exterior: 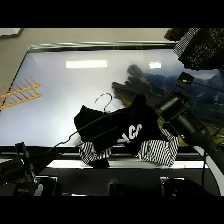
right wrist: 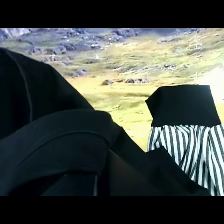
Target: Fold the clothes and pants, and hang the long-sleeved shirts on hangers.
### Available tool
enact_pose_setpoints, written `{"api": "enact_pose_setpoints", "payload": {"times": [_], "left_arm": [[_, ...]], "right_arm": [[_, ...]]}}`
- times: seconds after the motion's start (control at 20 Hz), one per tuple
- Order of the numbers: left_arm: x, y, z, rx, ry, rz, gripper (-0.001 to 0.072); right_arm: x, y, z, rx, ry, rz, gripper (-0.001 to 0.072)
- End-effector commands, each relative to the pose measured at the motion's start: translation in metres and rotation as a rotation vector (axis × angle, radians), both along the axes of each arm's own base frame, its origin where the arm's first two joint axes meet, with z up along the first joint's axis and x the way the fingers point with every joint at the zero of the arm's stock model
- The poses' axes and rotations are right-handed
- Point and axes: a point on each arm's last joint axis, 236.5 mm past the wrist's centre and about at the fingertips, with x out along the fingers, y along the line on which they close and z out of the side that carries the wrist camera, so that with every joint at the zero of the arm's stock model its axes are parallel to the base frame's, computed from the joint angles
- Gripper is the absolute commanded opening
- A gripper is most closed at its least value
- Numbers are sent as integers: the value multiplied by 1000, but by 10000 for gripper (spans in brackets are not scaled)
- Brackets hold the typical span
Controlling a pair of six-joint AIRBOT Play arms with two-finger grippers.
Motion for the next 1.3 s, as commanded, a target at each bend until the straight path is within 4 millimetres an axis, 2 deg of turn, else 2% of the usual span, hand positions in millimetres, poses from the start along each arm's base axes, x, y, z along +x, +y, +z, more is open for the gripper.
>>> {"api": "enact_pose_setpoints", "payload": {"times": [0.0,0.2,0.35,0.6,0.75,0.9,1.15,1.25], "left_arm": [[15,5,1,14,-51,28,19],[27,0,1,15,-67,-9,19],[25,-12,-2,7,-56,-94,19],[22,-24,-4,11,-63,-164,19],[33,-21,-7,29,-74,-134,19],[50,-21,-8,24,-80,-108,19],[70,-35,-8,-25,-88,-145,19],[73,-44,-11,-25,-90,-174,20]], "right_arm": [[-3,3,3,21,-1,9,26],[-7,4,15,36,-20,45,26],[-9,4,24,48,-37,59,26],[3,5,49,42,-100,89,26],[5,11,60,70,-120,98,26],[5,21,84,99,-135,151,26],[-1,30,113,129,-144,223,26],[-1,36,124,160,-165,238,26]]}}
